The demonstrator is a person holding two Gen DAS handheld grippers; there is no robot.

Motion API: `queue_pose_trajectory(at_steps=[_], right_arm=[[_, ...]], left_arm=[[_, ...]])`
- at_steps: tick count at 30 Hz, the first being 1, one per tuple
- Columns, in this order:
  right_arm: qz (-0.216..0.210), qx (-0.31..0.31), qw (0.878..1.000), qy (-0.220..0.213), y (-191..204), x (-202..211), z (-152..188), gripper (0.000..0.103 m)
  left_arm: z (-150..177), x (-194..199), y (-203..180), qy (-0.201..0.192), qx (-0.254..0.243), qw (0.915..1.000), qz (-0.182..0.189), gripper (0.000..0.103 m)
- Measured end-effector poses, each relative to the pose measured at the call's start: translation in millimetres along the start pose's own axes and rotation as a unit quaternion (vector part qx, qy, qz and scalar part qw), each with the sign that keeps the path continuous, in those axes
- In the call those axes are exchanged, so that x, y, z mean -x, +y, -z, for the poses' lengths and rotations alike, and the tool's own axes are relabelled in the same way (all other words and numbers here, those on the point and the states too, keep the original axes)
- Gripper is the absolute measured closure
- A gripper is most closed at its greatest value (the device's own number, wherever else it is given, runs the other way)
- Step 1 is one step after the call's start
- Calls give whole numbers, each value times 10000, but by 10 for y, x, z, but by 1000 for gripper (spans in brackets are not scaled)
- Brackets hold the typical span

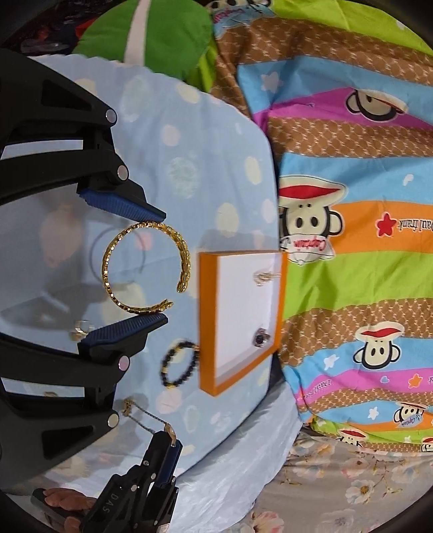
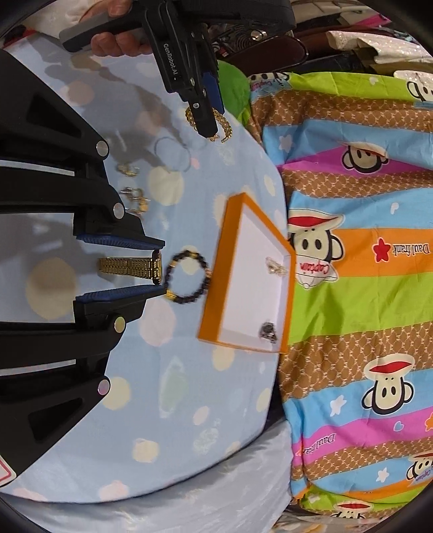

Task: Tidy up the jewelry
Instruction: 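Carry the gold watch and gold bangle with both tools into the orange box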

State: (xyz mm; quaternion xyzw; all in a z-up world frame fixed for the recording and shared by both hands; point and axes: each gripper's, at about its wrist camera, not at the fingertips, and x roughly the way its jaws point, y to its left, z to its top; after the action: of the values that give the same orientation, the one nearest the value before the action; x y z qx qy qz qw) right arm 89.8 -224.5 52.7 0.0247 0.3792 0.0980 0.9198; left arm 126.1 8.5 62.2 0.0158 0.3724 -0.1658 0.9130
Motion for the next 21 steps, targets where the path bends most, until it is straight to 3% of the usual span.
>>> queue_pose_trajectory(at_steps=[8,15,21], right_arm=[[71,-358,9989,-279,-339,-270,-682,83],[147,-556,9983,120,-563,-929,-986,83],[370,-475,9975,370,-656,-1394,-1107,83]], left_arm=[[-628,-499,-155,80,-190,9995,258,49],[-863,-1151,-261,440,-227,9980,394,49],[-938,-1629,-253,686,-296,9969,237,49]])
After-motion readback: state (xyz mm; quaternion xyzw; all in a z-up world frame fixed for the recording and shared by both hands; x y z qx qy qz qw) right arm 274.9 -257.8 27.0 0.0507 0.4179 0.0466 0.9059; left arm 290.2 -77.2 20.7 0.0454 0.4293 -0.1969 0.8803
